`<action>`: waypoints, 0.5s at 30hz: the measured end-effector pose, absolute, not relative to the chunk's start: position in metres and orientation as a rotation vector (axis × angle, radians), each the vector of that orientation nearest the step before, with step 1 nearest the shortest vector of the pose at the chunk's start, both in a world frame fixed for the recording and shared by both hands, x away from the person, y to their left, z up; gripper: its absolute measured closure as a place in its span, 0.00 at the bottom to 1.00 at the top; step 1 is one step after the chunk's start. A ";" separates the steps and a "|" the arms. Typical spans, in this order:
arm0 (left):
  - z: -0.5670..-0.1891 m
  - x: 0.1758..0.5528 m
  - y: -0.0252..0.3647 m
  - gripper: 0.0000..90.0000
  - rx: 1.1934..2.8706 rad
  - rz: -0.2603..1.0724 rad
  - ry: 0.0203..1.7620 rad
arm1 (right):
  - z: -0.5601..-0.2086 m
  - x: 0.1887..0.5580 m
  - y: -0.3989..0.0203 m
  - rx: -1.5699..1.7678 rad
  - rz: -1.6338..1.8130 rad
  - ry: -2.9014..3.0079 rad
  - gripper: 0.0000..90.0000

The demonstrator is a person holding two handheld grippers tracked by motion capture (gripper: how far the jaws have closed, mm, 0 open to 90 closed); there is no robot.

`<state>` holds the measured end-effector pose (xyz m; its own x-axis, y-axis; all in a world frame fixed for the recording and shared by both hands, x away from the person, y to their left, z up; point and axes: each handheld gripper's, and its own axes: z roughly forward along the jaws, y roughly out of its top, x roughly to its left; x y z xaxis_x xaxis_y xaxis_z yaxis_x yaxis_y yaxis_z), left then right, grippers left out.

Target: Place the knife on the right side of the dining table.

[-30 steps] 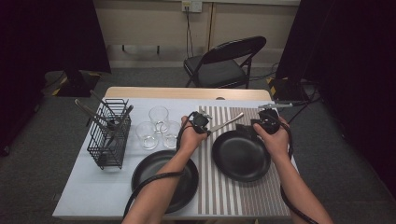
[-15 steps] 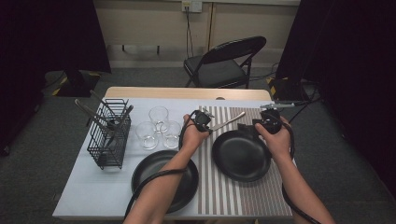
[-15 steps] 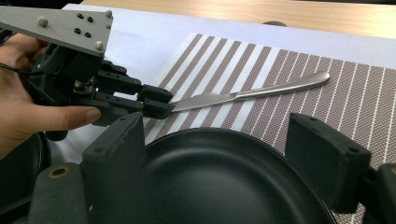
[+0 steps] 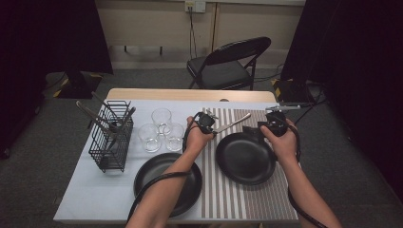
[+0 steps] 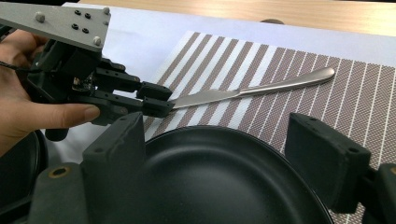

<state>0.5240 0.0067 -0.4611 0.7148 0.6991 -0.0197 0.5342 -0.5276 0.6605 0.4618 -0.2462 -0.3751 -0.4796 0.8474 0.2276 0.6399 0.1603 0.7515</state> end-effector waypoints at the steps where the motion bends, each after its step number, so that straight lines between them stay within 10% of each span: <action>1: -0.461 0.523 0.008 0.82 2.254 0.321 0.939 | -0.375 0.461 -0.246 1.443 1.220 2.189 0.22; 15: -0.461 0.524 0.009 0.87 2.255 0.327 0.961 | -0.378 0.460 -0.243 1.451 1.211 2.198 0.22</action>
